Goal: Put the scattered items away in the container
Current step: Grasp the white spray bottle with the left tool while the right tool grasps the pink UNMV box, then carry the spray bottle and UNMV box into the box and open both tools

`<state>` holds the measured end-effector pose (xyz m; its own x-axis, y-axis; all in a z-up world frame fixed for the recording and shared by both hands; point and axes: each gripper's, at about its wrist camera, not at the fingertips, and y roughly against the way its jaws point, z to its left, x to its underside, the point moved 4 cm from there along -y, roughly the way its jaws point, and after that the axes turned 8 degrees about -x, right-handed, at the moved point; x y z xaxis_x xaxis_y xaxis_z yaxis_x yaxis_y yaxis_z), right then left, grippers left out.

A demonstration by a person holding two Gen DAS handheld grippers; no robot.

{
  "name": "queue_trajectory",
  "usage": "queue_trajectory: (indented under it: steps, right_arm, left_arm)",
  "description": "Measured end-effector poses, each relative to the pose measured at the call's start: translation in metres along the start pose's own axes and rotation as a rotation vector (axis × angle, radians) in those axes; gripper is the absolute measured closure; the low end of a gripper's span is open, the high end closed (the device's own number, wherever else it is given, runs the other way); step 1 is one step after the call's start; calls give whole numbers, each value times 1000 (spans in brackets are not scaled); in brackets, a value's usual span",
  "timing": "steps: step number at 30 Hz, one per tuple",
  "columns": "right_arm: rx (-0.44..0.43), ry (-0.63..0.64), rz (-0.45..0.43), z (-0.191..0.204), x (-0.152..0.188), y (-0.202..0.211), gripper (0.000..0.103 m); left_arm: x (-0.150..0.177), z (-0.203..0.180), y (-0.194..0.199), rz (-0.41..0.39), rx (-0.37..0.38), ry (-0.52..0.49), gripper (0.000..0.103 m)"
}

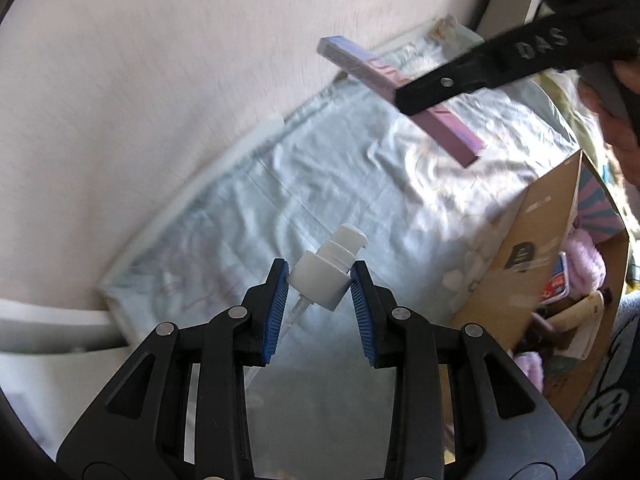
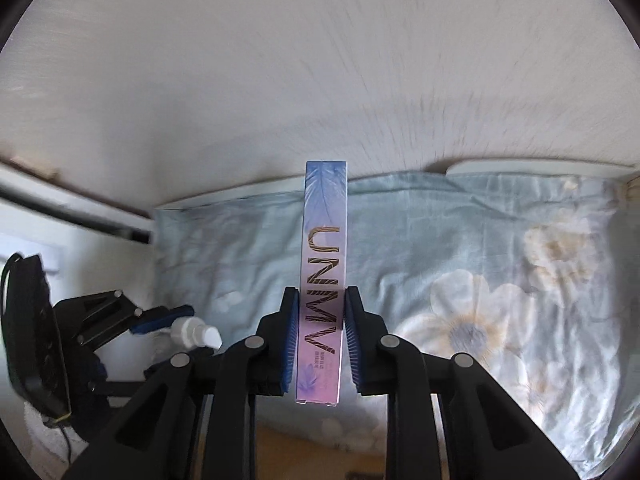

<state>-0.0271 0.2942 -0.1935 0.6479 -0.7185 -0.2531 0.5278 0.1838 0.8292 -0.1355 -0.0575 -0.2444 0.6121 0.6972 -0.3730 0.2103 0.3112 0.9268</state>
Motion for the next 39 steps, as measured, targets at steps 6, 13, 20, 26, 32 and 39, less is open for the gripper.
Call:
queue_trajectory:
  steps: [6, 13, 20, 26, 32, 39]
  right_arm:
    - [-11, 90, -50, 19, 33, 69, 82]
    - [13, 170, -31, 31, 91, 98, 82]
    - [9, 229, 18, 20, 141, 114, 82]
    - [43, 314, 61, 8, 180, 111, 83]
    - [75, 363, 138, -13, 213, 88, 82]
    - [74, 388, 205, -27, 233, 68, 83]
  left_arm:
    - [-1, -31, 57, -39, -47, 102, 74]
    - [19, -83, 90, -14, -102, 108, 74]
    - [40, -132, 105, -6, -108, 164, 74]
    - [67, -164, 83, 18, -81, 257, 74]
    - [93, -184, 52, 79, -98, 298, 74]
    - [99, -184, 36, 96, -105, 351, 74]
